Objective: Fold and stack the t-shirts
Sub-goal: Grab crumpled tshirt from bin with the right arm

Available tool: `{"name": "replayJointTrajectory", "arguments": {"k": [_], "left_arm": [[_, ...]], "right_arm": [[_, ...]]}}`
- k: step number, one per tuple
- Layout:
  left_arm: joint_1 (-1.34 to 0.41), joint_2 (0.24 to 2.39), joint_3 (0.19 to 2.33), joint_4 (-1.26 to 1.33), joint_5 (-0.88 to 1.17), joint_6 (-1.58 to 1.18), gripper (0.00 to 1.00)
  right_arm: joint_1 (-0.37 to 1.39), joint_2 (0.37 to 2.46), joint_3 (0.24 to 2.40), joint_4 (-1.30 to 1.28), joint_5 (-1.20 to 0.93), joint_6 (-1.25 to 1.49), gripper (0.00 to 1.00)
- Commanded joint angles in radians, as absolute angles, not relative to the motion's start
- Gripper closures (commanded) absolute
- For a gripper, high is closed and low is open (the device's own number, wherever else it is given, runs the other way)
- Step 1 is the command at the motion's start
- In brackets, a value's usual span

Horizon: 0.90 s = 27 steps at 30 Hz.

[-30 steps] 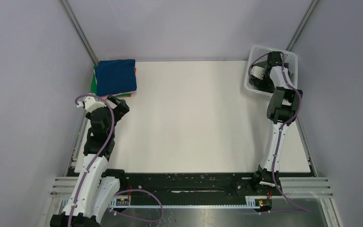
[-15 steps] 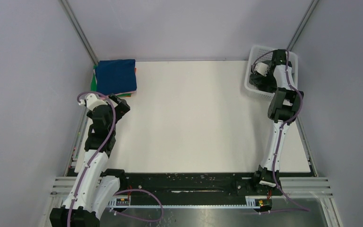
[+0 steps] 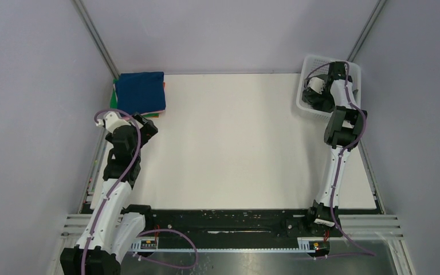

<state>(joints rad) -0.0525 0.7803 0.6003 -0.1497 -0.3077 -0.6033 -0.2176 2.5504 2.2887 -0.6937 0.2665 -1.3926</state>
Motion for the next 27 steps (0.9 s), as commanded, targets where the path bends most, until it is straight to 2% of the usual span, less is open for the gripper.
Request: {"name": "replayJointTrajectory", "arguments": {"k": [1, 3, 7, 12, 21, 27], "left_arm": [[-0.052, 0.787, 0.644, -0.095, -0.318, -0.61, 0.01], [-0.051, 0.782, 0.644, -0.101, -0.319, -0.612, 0.01], [-0.052, 0.747, 0.64, -0.12, -0.306, -0.618, 0.01], [-0.052, 0.688, 0.63, -0.152, -0.285, -0.624, 0.01], [-0.052, 0.569, 0.616, -0.211, -0.275, -0.631, 0.01], [-0.051, 0.516, 0.622, -0.293, -0.274, -0.634, 0.01]], "right_arm": [[-0.207, 2.494, 2.21, -0.652, 0.288, -1.474, 1.0], [-0.206, 2.442, 2.096, -0.478, 0.301, -1.459, 1.0], [-0.197, 2.333, 1.823, 0.078, 0.302, -1.472, 1.0], [-0.166, 2.258, 1.758, 0.385, 0.318, -1.391, 1.0], [-0.113, 2.041, 1.743, 0.477, 0.271, -1.111, 1.0], [-0.011, 1.85, 1.738, 0.415, 0.29, -0.877, 1.0]]}}
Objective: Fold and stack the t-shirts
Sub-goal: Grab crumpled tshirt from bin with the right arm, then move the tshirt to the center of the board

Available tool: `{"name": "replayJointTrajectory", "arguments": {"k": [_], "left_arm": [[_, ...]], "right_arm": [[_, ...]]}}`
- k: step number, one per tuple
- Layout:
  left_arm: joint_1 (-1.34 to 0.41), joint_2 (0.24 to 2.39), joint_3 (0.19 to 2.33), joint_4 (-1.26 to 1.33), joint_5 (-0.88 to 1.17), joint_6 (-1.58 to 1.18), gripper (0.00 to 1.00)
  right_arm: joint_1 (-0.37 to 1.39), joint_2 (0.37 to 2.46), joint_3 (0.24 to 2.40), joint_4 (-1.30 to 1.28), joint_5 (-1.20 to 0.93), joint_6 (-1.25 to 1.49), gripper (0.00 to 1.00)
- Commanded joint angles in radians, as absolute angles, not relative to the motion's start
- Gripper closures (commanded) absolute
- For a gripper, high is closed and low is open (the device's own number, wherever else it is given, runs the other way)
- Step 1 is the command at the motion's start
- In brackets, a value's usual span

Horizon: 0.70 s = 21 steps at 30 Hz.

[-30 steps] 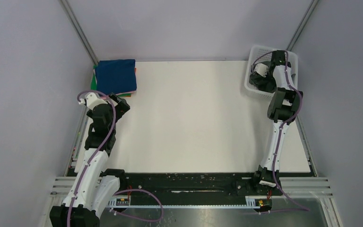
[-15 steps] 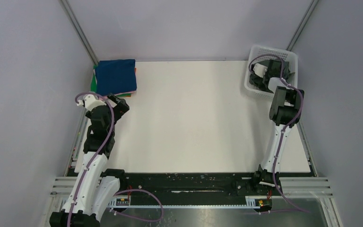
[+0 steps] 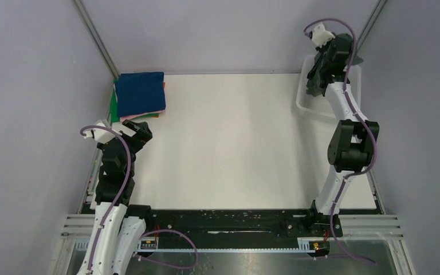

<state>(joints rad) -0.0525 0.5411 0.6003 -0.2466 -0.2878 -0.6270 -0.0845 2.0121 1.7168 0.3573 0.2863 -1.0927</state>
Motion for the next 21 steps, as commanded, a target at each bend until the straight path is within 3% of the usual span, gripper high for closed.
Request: {"name": "replayJointTrajectory", "arguments": {"k": [1, 10, 13, 16, 21], "left_arm": [[-0.052, 0.511, 0.628, -0.311, -0.274, -0.634, 0.01], [-0.052, 0.537, 0.669, -0.45, -0.226, -0.653, 0.01], [-0.051, 0.545, 0.677, -0.484, -0.213, -0.677, 0.01], [-0.052, 0.539, 0.663, -0.473, -0.169, -0.689, 0.01], [-0.052, 0.54, 0.663, -0.466, -0.107, -0.716, 0.01]], "right_arm": [[0.01, 1.823, 1.751, 0.383, 0.295, -0.823, 1.0], [0.245, 1.536, 1.85, -0.003, 0.222, -0.304, 1.0], [0.286, 1.476, 1.895, -0.189, 0.047, -0.069, 1.0], [0.349, 1.412, 1.838, -0.265, -0.096, 0.091, 1.0], [0.44, 1.295, 1.593, -0.269, -0.154, 0.288, 1.0]]}}
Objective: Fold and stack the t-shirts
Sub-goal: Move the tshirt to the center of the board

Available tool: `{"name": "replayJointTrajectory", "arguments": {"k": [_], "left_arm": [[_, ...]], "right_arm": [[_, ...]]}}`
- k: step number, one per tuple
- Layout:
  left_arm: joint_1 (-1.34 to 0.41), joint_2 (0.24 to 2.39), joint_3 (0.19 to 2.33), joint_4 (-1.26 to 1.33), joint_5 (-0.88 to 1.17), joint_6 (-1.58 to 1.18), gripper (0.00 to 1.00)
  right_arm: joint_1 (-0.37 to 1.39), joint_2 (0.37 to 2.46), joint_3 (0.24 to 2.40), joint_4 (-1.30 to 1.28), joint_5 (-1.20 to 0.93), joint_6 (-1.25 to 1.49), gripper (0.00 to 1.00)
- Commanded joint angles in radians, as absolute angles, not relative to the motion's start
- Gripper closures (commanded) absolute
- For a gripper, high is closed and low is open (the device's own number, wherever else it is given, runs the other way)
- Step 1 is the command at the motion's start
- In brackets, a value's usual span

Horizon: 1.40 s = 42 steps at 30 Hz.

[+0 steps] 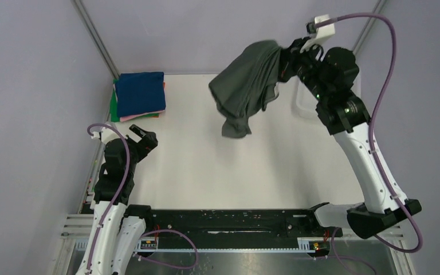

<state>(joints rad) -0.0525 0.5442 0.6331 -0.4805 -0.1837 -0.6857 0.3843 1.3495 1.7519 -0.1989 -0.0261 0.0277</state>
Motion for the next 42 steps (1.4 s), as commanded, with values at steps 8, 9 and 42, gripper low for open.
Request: {"name": "replayJointTrajectory", "arguments": {"k": [8, 9, 42], "left_arm": [[-0.052, 0.567, 0.639, -0.463, -0.06, -0.747, 0.01], [-0.052, 0.576, 0.634, -0.458, -0.053, -0.748, 0.01], [-0.641, 1.324, 0.623, -0.102, 0.182, -0.825, 0.16]], "right_arm": [[0.515, 1.178, 1.0, -0.087, -0.194, 0.409, 0.43], [0.515, 1.18, 0.961, -0.107, -0.163, 0.397, 0.08], [0.514, 0.779, 0.47, -0.321, 0.048, 0.56, 0.01]]}}
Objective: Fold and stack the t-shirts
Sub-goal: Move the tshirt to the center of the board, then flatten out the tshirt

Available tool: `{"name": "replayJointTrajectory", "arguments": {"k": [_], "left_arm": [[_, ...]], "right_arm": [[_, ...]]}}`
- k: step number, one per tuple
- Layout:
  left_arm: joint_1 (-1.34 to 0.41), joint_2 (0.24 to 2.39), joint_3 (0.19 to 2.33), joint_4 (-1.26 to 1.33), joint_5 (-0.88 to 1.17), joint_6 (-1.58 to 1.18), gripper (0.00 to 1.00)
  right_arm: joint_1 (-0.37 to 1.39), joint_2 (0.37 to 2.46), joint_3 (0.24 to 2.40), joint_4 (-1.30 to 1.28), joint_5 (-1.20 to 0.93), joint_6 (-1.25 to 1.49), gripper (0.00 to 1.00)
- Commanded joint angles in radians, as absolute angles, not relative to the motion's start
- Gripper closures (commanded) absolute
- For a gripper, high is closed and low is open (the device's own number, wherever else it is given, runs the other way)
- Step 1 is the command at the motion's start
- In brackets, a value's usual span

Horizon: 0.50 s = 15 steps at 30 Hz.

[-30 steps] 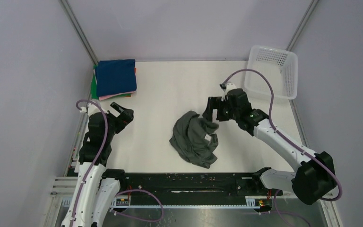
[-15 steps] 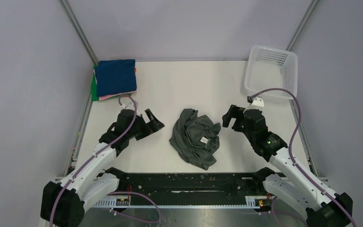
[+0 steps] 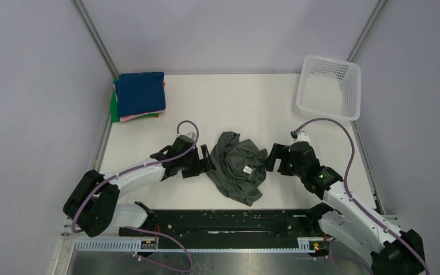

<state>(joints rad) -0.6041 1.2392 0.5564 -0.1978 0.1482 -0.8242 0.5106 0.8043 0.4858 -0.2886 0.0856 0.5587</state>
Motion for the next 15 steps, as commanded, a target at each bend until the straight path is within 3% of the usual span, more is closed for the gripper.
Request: {"name": "replayJointTrajectory", "arguments": {"k": [1, 4, 7, 9, 10, 15], "left_arm": [[-0.654, 1.356, 0.637, -0.101, 0.186, -0.822, 0.2], [-0.69, 1.433, 0.673, -0.099, 0.174, -0.818, 0.36], [-0.697, 1.505, 0.703, -0.116, 0.162, -0.819, 0.66], [-0.698, 1.523, 0.717, -0.129, 0.152, -0.82, 0.93], [-0.698, 1.519, 0.717, -0.135, 0.141, -0.821, 1.0], [-0.698, 1.427, 0.697, -0.194, 0.062, -0.811, 1.0]], "right_arm": [[0.514, 0.775, 0.464, -0.322, 0.063, 0.559, 0.0], [0.514, 0.776, 0.444, -0.293, 0.116, 0.563, 0.01], [0.514, 0.815, 0.438, -0.25, 0.174, 0.577, 0.0], [0.514, 0.86, 0.447, -0.216, 0.191, 0.58, 0.0], [0.514, 0.886, 0.455, -0.201, 0.2, 0.586, 0.0], [0.514, 1.076, 0.531, -0.136, 0.215, 0.605, 0.0]]}}
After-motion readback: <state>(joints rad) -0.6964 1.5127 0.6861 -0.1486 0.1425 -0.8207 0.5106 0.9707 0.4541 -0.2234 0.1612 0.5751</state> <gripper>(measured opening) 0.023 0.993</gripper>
